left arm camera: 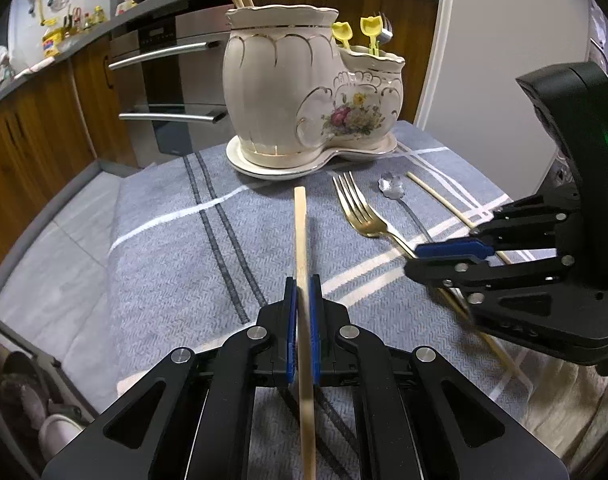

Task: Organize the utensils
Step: 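Close the left tool on a chopstick while the right tool grasps a gold fork, then lift the chopstick and gold fork and lower them into the holder cups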

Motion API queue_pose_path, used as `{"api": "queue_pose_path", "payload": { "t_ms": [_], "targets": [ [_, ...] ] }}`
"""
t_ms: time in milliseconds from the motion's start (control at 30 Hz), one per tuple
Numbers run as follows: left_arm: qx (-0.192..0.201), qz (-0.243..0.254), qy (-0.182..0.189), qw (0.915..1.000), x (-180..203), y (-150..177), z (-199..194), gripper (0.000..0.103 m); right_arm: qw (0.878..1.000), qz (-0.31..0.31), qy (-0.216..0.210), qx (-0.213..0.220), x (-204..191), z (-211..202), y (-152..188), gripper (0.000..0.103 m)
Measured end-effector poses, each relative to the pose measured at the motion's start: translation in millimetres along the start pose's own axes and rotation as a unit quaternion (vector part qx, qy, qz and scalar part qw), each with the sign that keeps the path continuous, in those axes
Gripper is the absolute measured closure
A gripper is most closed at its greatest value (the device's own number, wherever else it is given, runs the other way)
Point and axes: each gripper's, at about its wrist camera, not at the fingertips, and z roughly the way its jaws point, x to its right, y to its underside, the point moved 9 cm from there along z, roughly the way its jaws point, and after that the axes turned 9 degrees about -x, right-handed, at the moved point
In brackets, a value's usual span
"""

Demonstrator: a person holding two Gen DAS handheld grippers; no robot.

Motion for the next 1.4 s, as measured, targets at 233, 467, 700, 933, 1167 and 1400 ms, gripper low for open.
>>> {"api": "queue_pose_path", "payload": {
  "t_ms": [233, 467, 700, 933, 1167, 1400],
  "targets": [
    [-0.004, 0.000, 0.000, 1.0000, 2, 0, 4, 0.096, 1.000, 0.012, -0.002, -0.003, 8, 1, -3, 0.088],
    [0.001, 0.000, 0.007, 1.0000, 2, 0, 2, 0.096, 0.999, 0.026, -0.034, 0.022, 8, -2, -2, 0.097],
    [0.012, -0.002, 0.009, 0.9999, 0, -4, -2, 0.096, 0.993, 0.035, -0.074, 0.089, 15, -38, 9, 0.097],
    [0.043, -0.006, 0.006, 0.9990, 1, -12, -14, 0.096, 0.978, 0.030, -0.089, 0.184, 25, -85, 16, 0.097],
    [0.109, 0.013, 0.012, 0.9939, 17, -28, -43, 0.096, 0.958, 0.014, -0.060, 0.282, 34, -124, 17, 0.097],
    [0.196, 0.048, -0.009, 0.9793, 37, -46, -76, 0.096, 0.921, 0.018, -0.027, 0.387, 52, -165, 1, 0.097]
  ]
}}
